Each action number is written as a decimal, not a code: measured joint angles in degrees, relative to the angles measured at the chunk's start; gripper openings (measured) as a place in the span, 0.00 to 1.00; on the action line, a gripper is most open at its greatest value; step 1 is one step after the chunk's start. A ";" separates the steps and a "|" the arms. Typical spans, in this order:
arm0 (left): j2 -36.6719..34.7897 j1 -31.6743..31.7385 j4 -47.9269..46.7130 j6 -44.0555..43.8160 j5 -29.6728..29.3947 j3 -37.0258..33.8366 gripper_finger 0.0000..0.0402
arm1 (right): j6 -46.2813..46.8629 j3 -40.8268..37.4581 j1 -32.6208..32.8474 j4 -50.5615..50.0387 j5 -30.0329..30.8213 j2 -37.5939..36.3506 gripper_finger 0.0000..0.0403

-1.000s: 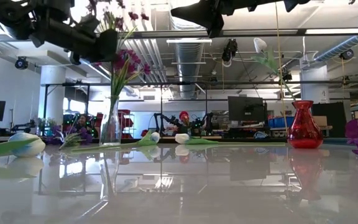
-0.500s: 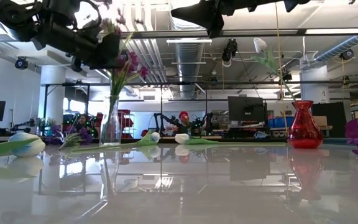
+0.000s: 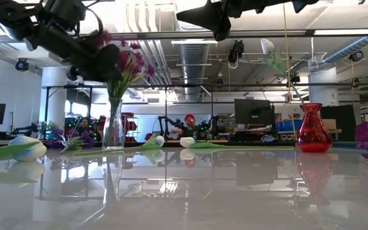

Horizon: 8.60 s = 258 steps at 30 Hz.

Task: Sort flowers into vase by color
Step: Put the left violet flower into the transparent vase, then put the middle left white tulip into the red vase

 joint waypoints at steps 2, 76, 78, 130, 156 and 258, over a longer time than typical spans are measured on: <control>-0.16 -0.34 -1.36 -0.63 0.02 0.00 0.55 | 0.00 0.00 0.01 0.00 0.00 0.00 0.65; 32.11 -44.26 -34.90 -40.61 -27.07 15.13 0.60 | 18.42 0.02 9.53 -42.74 -3.08 -4.46 0.60; 33.75 -43.01 -34.73 -41.98 -28.96 14.86 0.60 | 17.80 0.02 9.53 -41.75 -3.08 -4.46 0.60; 42.93 -36.53 4.10 -30.01 -3.91 3.84 0.00 | 15.01 0.02 9.53 -38.74 -2.95 -4.46 0.59; 39.08 -43.29 -2.92 -31.32 2.91 7.46 0.38 | 13.76 0.02 9.53 -38.92 -3.04 -4.46 0.59; 44.99 -44.73 68.31 13.13 3.39 12.13 0.05 | -1.88 -4.44 10.75 17.92 20.98 0.33 0.09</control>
